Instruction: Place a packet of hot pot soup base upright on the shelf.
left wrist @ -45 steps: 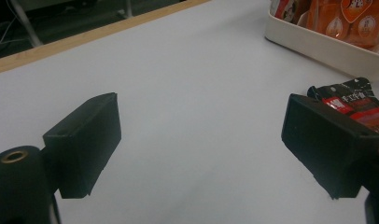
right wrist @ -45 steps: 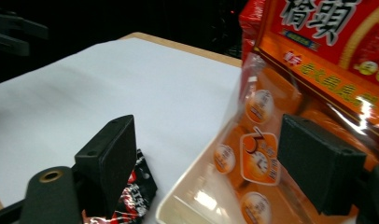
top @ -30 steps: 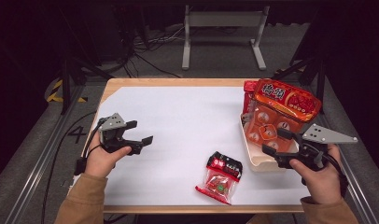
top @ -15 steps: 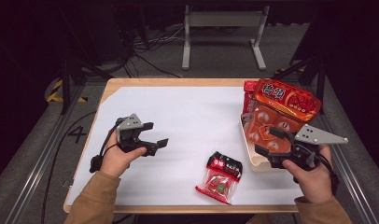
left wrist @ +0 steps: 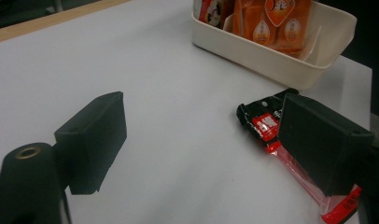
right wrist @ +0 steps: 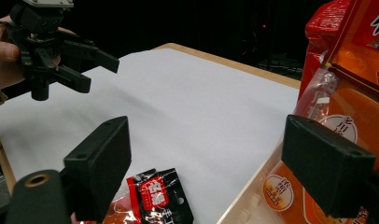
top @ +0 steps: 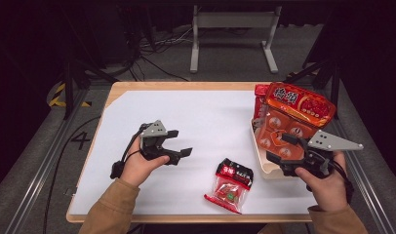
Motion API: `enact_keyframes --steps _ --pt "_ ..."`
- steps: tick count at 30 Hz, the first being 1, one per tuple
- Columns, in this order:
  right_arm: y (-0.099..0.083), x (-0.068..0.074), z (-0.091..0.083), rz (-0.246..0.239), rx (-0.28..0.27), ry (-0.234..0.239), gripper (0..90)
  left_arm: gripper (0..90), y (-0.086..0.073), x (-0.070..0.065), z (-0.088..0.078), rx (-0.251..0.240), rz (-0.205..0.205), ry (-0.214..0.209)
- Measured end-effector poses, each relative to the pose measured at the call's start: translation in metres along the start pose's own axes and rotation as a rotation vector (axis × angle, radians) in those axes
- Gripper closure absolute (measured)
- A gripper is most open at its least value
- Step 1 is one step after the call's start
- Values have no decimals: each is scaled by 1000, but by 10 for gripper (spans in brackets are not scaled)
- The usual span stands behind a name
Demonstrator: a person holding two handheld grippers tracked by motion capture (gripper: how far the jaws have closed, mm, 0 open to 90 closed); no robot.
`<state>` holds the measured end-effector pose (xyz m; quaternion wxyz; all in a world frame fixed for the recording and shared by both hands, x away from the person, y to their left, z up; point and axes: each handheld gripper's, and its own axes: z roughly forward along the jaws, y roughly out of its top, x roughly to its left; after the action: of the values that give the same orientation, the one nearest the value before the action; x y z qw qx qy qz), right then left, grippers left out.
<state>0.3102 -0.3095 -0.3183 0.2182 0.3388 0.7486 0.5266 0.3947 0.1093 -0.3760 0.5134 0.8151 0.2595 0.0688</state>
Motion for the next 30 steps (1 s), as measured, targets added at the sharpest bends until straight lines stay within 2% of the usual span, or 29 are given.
enact_keyframes --steps 3,5,6,10,16,18,20,21,26,28,30 --pt "0 0 1 -9 -3 -5 141 176 2 -4 7 7 16 -23" --pt "0 1 1 -28 -2 -38 141 208 4 -8 12 11 30 -43" --pt "0 3 2 -48 3 -58 150 229 4 -8 13 10 40 -46" --pt "1 6 2 -75 2 -69 200 247 6 -12 20 8 45 -65" --pt "2 4 -1 -71 -14 -43 279 251 9 -17 30 13 62 -86" --pt "2 4 -1 -66 -14 -34 319 262 11 -18 32 8 66 -105" --pt "1 4 -2 -72 0 -21 344 305 11 -19 37 -1 69 -146" --pt "1 3 -1 -83 5 -20 359 307 11 -19 37 -1 69 -146" --pt "-1 2 1 -84 17 -10 406 318 9 -25 56 57 98 -153" --pt "-1 1 1 -82 19 -5 419 319 8 -27 62 79 91 -147" --pt "-2 1 1 -77 18 1 420 328 7 -29 69 96 72 -162"
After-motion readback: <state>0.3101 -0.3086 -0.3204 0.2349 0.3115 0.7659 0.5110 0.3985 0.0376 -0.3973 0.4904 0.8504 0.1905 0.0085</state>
